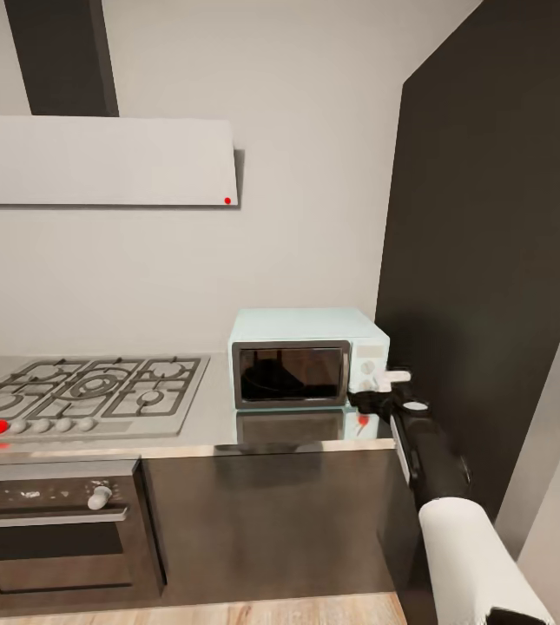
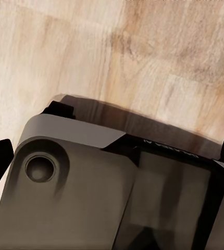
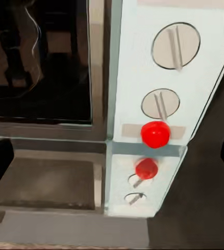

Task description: In the kitchen, take the popcorn bag from the countertop, put it into the microwave, and heat it until the popcorn is cooked so the cooked popcorn ends up inside the bag.

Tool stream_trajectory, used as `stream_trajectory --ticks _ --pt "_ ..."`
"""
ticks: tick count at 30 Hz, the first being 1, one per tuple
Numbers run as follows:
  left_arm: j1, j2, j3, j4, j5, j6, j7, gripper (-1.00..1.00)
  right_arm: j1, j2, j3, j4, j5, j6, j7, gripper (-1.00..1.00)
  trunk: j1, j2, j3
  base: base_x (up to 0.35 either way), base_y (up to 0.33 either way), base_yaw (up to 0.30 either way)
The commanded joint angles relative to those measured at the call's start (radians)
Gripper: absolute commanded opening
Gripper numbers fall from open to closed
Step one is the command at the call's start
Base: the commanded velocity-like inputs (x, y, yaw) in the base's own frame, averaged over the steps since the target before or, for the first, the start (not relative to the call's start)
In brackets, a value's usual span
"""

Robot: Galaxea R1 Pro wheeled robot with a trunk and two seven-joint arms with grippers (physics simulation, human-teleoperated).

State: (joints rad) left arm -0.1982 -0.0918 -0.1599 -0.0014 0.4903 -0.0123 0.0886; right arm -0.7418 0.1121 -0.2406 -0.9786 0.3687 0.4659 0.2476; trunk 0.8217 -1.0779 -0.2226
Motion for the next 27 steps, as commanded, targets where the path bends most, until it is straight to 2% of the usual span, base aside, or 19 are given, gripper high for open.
stream_trajectory --ticks 1,4,7,10,15,21,27 --pt "-0.001 0.0 -0.009 0.0 0.008 -0.001 0.003 1.0 -0.001 0.001 -0.018 0.031 0.01 -0.026 0.008 1.0 0.0 -0.001 -0.001 0.0 0.0 0.0" --pt "0.0 0.0 -0.009 0.0 0.008 -0.001 0.003 1.0 -0.001 0.0 -0.061 0.083 0.012 -0.08 0.01 1.0 0.0 -0.001 -0.001 0.0 0.0 0.0" --pt "0.0 0.0 -0.009 0.0 0.008 -0.001 0.003 1.0 -0.001 -0.001 -0.085 0.099 0.013 -0.097 0.012 1.0 0.0 -0.001 -0.001 0.0 0.0 0.0" --pt "0.0 0.0 -0.009 0.0 0.008 -0.001 0.003 1.0 -0.001 -0.02 -0.109 0.117 0.012 -0.102 0.01 1.0 0.0 -0.001 -0.001 0.0 0.0 0.0" --pt "0.0 -0.001 -0.009 0.0 0.007 0.0 0.003 1.0 -0.001 -0.047 -0.122 0.14 0.012 -0.103 0.007 1.0 0.0 -0.001 -0.001 0.0 0.0 0.0" --pt "0.0 -0.002 -0.009 0.0 0.005 0.0 0.003 1.0 -0.001 -0.049 -0.123 0.141 0.014 -0.108 0.012 1.0 0.0 -0.001 -0.001 0.0 0.0 0.0" --pt "0.0 -0.001 -0.007 0.0 0.008 0.0 0.003 1.0 -0.001 -0.048 -0.123 0.141 0.015 -0.151 0.016 1.0 0.0 -0.001 -0.001 0.0 -0.059 0.0"
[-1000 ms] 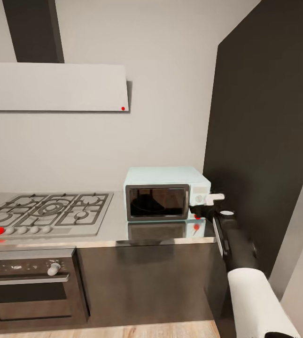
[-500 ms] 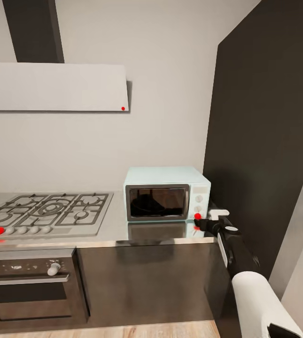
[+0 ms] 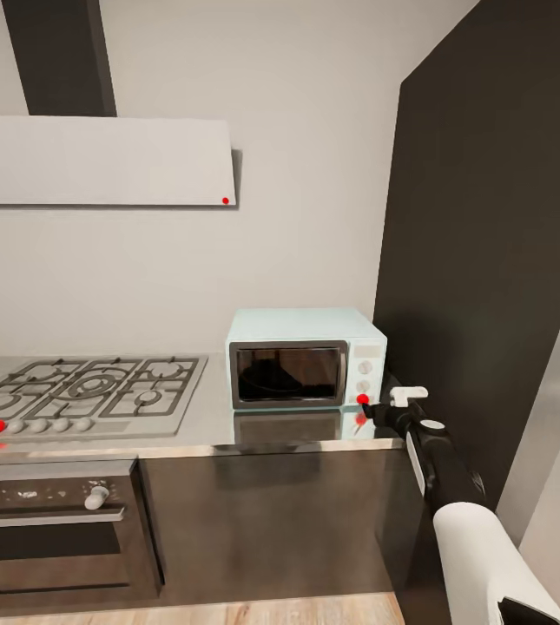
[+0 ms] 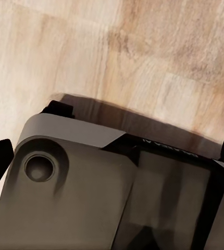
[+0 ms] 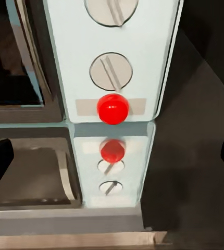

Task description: In the kitchen, take the popcorn bag from the countertop, put it into the microwave, and heat it until the popcorn is cooked so the cooked popcorn ends up inside the bag.

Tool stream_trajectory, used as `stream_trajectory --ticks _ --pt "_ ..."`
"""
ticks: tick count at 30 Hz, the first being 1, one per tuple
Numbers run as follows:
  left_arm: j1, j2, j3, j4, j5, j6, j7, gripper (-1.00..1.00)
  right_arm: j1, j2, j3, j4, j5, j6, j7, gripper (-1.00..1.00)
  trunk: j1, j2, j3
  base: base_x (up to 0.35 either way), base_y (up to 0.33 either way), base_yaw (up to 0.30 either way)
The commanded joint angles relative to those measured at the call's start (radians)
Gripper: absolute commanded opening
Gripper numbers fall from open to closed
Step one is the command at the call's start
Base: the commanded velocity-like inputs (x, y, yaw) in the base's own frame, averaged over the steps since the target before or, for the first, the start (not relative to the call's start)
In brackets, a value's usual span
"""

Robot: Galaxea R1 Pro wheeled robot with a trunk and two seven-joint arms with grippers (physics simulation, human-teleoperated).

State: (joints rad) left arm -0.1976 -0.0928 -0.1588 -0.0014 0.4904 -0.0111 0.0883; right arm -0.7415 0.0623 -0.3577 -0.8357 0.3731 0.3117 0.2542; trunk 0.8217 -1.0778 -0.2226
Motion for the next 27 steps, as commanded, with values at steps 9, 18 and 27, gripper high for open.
stream_trajectory --ticks 9,18,27 --pt "-0.001 0.001 -0.008 0.0 0.008 -0.001 0.004 1.0 -0.001 -0.001 -0.006 0.023 0.015 0.001 0.013 1.0 0.0 -0.001 -0.001 0.0 -0.025 0.0" --pt "-0.001 0.001 -0.008 0.0 0.008 -0.001 0.004 1.0 -0.001 -0.009 -0.002 0.066 0.016 -0.057 0.033 1.0 0.0 -0.001 -0.001 0.0 0.0 0.0" --pt "-0.001 0.001 -0.008 0.0 0.008 -0.001 0.004 1.0 -0.001 0.002 0.002 0.067 0.013 -0.058 0.018 1.0 0.0 -0.001 -0.001 0.0 0.0 0.0"
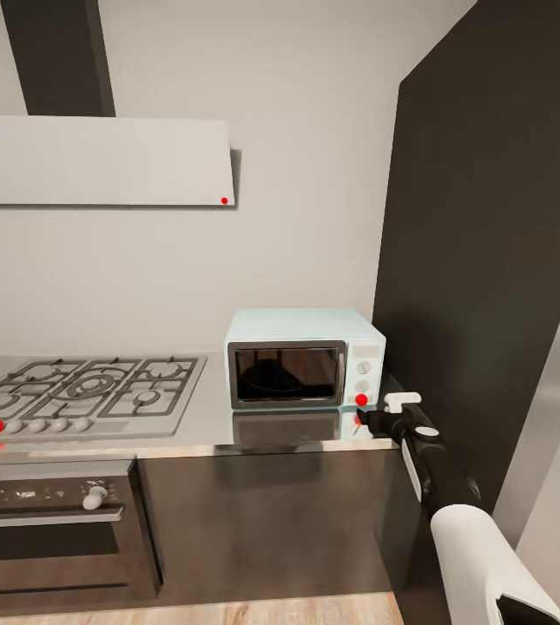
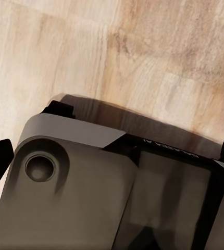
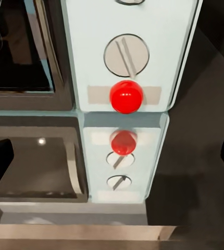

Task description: In the kitchen, take the popcorn bag from the countertop, put it into the microwave, and heat it until the popcorn is cooked so the cooked popcorn ends up inside the bag.

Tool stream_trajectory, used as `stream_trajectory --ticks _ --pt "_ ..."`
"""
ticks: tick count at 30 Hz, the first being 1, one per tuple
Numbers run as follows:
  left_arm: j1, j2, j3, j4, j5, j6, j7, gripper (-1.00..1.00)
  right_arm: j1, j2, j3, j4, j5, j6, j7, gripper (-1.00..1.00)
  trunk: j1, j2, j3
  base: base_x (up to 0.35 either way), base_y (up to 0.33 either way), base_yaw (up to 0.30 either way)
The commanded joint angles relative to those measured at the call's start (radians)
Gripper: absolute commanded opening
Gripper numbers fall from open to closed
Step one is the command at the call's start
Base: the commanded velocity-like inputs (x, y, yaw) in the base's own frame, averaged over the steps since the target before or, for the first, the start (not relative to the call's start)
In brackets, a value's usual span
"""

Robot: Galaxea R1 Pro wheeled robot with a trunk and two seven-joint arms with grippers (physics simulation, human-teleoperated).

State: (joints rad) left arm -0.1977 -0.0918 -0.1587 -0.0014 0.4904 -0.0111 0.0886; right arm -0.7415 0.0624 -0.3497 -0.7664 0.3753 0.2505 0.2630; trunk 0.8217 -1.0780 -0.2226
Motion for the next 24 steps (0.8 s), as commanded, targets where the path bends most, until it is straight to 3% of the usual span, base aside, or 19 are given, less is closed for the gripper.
stream_trajectory --ticks 1,12,13,24 --pt "0.0 0.0 -0.008 0.0 0.008 -0.001 0.003 1.0 -0.001 0.002 -0.006 -0.002 0.011 0.004 0.009 1.0 0.0 -0.001 -0.001 0.0 0.0 0.0" --pt "0.0 0.0 -0.008 0.0 0.008 -0.001 0.003 1.0 -0.001 0.002 -0.006 -0.002 0.014 0.004 0.009 1.0 0.0 -0.001 -0.001 0.0 0.0 0.0" --pt "-0.001 0.0 -0.008 0.0 0.008 -0.001 0.003 1.0 -0.001 0.001 -0.007 -0.002 0.013 0.004 0.009 -1.0 0.0 -0.001 -0.001 0.0 0.0 0.0" --pt "0.0 0.0 -0.008 0.0 0.008 -0.001 0.003 1.0 -0.001 0.0 -0.008 -0.002 0.017 0.004 0.011 -1.0 0.0 -0.001 -0.001 0.0 0.0 0.0"
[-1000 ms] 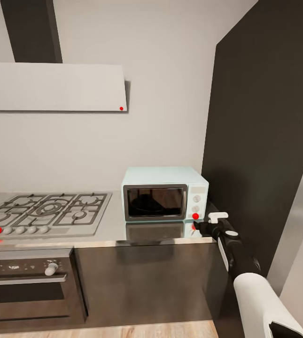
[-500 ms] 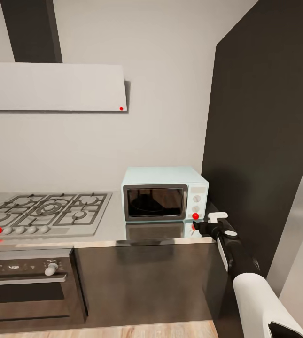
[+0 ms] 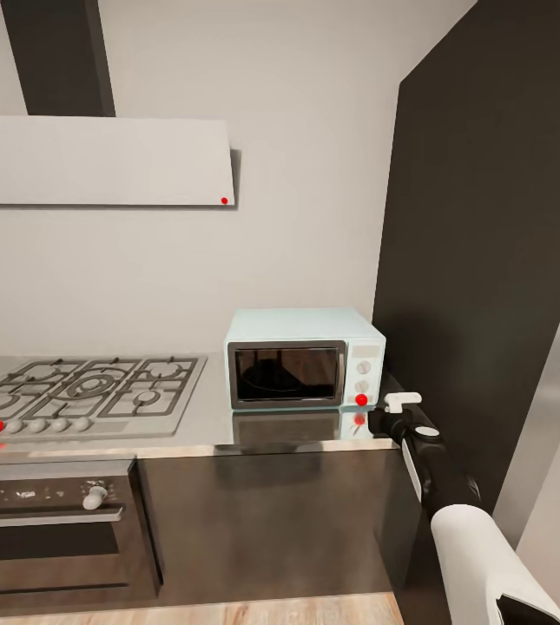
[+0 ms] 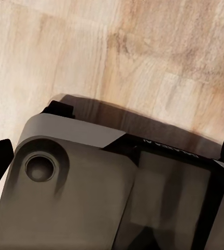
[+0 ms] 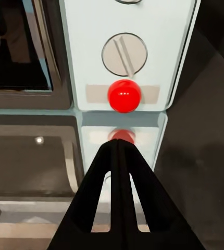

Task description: In the kitchen, take the popcorn bag from the countertop, put it into the microwave, and heat it until the popcorn is cooked so the cooked popcorn ends up inside the bag.

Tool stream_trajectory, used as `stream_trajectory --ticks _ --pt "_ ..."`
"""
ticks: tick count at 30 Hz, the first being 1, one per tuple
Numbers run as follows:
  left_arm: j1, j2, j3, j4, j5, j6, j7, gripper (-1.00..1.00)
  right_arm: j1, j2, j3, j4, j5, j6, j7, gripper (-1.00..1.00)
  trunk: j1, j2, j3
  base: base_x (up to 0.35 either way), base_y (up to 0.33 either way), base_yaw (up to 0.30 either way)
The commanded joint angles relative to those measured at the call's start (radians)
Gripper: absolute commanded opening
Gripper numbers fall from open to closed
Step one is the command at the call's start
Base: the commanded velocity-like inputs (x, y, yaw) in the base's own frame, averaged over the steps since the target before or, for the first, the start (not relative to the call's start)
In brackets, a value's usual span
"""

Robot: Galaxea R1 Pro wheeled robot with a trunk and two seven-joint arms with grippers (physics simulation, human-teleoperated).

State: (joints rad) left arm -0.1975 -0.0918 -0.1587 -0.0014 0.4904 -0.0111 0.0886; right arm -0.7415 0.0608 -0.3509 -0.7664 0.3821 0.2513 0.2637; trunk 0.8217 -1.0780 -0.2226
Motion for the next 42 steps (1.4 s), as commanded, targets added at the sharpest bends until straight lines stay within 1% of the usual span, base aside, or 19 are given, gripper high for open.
stream_trajectory --ticks 1,10,11,14,22,28,42 --pt "-0.001 0.0 -0.008 0.0 0.008 -0.001 0.003 1.0 -0.001 0.002 -0.007 -0.002 0.011 0.003 0.01 -1.0 0.0 -0.001 -0.001 0.0 0.0 0.0" --pt "-0.001 -0.001 -0.009 0.0 0.007 -0.001 0.003 1.0 -0.001 0.002 -0.006 -0.002 0.007 0.004 0.008 -1.0 0.0 -0.001 -0.001 0.0 0.0 0.0" --pt "0.0 0.011 -0.009 0.0 0.007 -0.001 0.003 1.0 -0.001 0.001 -0.007 -0.002 0.005 0.003 0.008 -1.0 0.0 -0.001 -0.001 0.14 0.0 0.0" --pt "0.0 0.015 -0.01 0.0 0.005 -0.001 0.003 1.0 -0.001 0.001 -0.008 -0.001 0.002 0.003 0.006 -1.0 0.0 -0.001 -0.001 0.211 0.0 0.0" --pt "-0.001 0.015 -0.009 0.0 0.007 -0.001 0.003 1.0 -0.001 -0.002 -0.01 0.006 0.001 0.002 0.006 -1.0 0.0 -0.001 -0.001 0.178 0.0 0.0" --pt "0.0 0.015 -0.009 0.0 0.007 -0.001 0.003 1.0 -0.001 -0.006 -0.01 0.037 0.001 0.001 0.005 -1.0 0.0 -0.001 -0.001 0.018 0.0 0.0" --pt "-0.001 0.015 -0.008 0.0 0.006 -0.001 0.003 1.0 -0.001 -0.009 -0.011 0.041 0.002 0.0 0.005 -1.0 0.0 -0.001 -0.001 0.006 0.0 0.0"
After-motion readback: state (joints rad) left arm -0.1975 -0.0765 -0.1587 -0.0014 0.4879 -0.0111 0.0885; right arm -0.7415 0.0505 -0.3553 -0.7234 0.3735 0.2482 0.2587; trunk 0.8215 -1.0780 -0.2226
